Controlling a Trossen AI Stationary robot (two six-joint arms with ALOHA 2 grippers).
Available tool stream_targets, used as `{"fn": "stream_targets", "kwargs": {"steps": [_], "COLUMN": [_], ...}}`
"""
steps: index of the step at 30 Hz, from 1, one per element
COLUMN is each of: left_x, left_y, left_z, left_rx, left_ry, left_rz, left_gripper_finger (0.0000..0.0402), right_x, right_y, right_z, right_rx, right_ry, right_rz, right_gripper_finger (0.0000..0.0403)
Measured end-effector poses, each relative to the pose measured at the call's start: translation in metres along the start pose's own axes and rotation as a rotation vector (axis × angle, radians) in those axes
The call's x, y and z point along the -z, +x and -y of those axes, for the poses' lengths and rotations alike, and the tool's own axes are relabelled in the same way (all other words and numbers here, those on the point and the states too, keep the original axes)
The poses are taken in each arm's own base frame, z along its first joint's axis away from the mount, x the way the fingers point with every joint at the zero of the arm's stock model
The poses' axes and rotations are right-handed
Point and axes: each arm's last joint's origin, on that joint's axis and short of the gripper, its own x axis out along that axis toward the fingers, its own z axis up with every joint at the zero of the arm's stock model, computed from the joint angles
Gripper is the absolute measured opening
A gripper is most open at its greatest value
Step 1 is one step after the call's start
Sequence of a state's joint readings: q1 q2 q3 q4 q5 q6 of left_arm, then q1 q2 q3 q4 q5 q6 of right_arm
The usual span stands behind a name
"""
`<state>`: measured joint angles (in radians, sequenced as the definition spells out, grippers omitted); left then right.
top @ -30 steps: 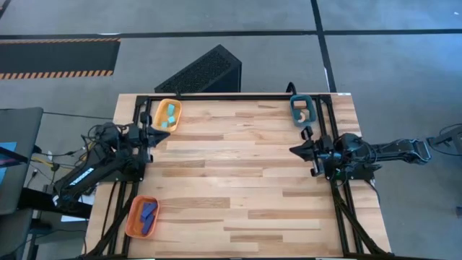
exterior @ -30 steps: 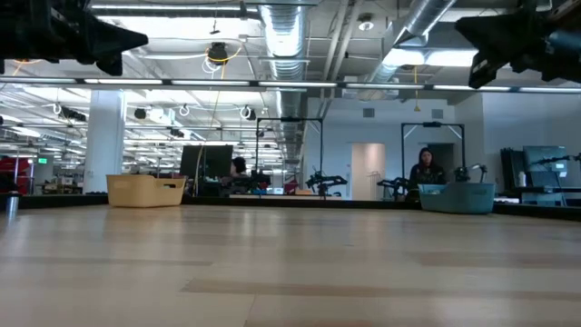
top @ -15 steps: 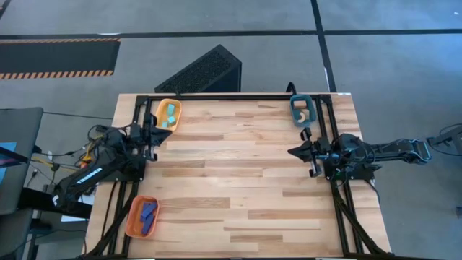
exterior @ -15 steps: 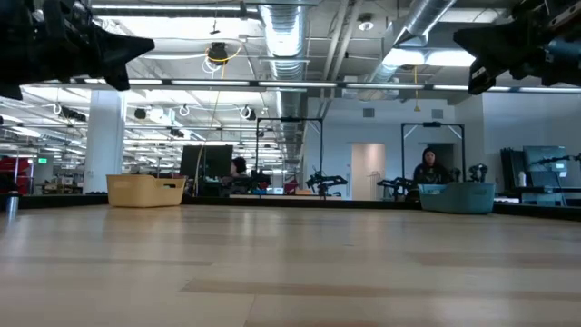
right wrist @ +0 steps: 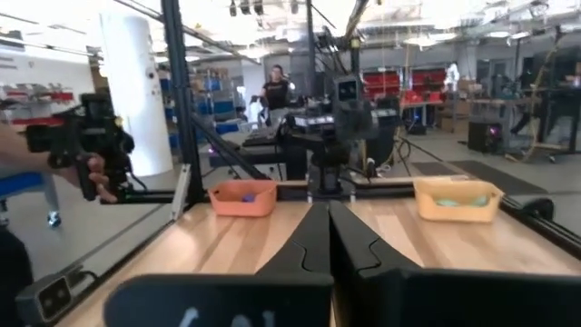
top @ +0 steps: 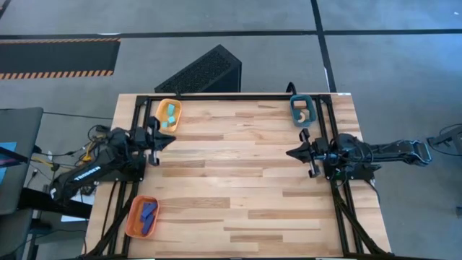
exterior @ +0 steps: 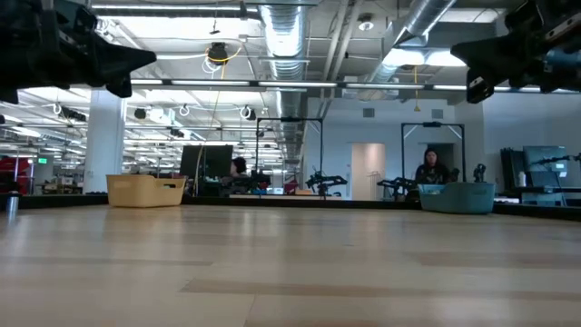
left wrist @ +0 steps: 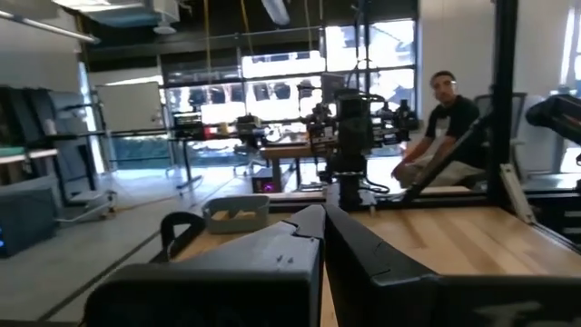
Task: Sort & place blocks by color
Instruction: Return to Home Position
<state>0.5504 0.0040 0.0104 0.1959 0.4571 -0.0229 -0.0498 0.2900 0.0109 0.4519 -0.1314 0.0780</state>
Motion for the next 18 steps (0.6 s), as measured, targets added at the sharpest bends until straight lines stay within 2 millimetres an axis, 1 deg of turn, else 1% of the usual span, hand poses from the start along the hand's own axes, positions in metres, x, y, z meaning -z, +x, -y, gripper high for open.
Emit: {"fn": "stream_targets", "kwargs": {"steps": [2, 6, 8, 12, 18], "left_x": [0.000, -0.002, -0.001, -0.007, -0.003], "left_y": [0.001, 0.001, 0.001, 0.000, 0.000], "left_z": [0.001, 0.001, 0.001, 0.001, -0.001], "left_rx": [-0.025, -0.052, -0.041, -0.045, -0.101], "left_ry": [0.013, 0.023, 0.016, 0.031, 0.069], "left_rz": [0.000, 0.015, 0.004, 0.036, -0.001], "left_gripper_finger": [0.0000, 0.0000, 0.0000, 0.0000, 0.0000], "right_x": [0.001, -0.005, -0.003, 0.000, 0.001], "right_y": [0.000, -0.005, -0.010, -0.020, -0.019], "right_z": [0.001, -0.001, -0.001, -0.002, -0.001], "right_rx": [-0.003, -0.070, -0.091, -0.079, -0.072], "right_ry": [0.002, -0.001, 0.033, 0.045, -0.003], "right_rz": [-0.011, 0.044, 0.012, -0.013, -0.018], "right_gripper_finger": [0.0005, 0.0003, 0.0003, 0.0004, 0.0005]}}
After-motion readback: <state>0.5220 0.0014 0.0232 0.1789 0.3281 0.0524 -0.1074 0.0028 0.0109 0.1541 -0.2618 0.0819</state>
